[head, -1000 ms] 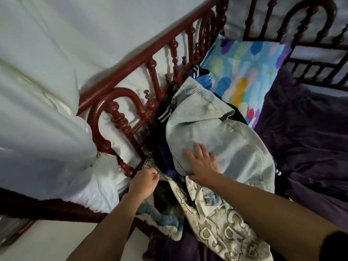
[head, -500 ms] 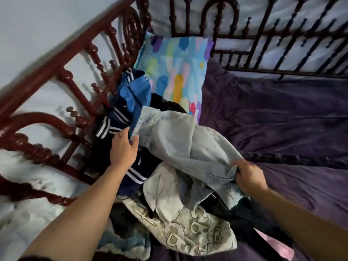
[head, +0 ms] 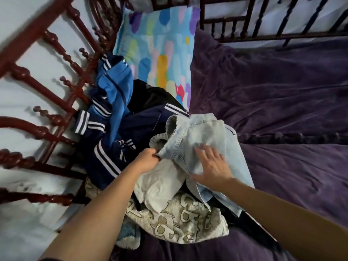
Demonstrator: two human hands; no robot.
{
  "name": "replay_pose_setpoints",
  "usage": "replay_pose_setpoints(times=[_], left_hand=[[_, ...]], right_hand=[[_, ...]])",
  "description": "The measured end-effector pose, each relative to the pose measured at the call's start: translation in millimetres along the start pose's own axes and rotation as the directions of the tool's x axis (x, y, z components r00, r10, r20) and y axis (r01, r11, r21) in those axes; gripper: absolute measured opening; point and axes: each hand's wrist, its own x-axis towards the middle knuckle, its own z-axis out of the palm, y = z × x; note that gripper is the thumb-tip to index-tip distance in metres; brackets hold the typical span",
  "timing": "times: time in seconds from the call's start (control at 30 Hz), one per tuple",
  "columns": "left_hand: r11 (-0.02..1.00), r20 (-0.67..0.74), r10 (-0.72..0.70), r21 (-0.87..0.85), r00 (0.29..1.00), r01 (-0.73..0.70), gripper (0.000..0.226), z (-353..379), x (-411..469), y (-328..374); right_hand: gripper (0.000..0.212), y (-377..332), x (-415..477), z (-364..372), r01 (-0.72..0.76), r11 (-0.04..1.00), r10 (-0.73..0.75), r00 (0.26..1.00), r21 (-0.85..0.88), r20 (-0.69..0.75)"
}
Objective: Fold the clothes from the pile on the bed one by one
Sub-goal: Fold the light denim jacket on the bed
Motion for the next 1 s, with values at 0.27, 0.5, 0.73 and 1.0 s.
replay_pose_setpoints(times=[0.27, 0.5, 0.73, 1.0], left_hand=[[0.986, -0.054, 0.086, 0.147, 0.995, -0.077, 0.022, -17, -33, 32], [0.927, -0.119, 0.374, 0.015, 0.92, -0.375, 0.063, -40, -33, 152], [0.886, 0.297, 0.463, -0.145, 0.835, -0.44, 0.026, -11, -97, 239], [0.691, -0.214, 0.715, 0.077, 0.665, -0.718, 0.025, -70, -130, 209]], right_hand=[[0.019, 11, 10, -29, -0.32, 0.807, 0.346, 0.937, 0.497, 0.041], [0.027, 65, -9, -161, -0.305, 0.344, 0.418, 0.896, 0.888, 0.146], [0.029, 63, -63, -241, -0.156, -0.05, 0.424, 0.891, 0.987, 0.162], [0.015, 45, -91, -209, -0.314, 0.531, 0.743, 0.619, 0.787, -0.254]])
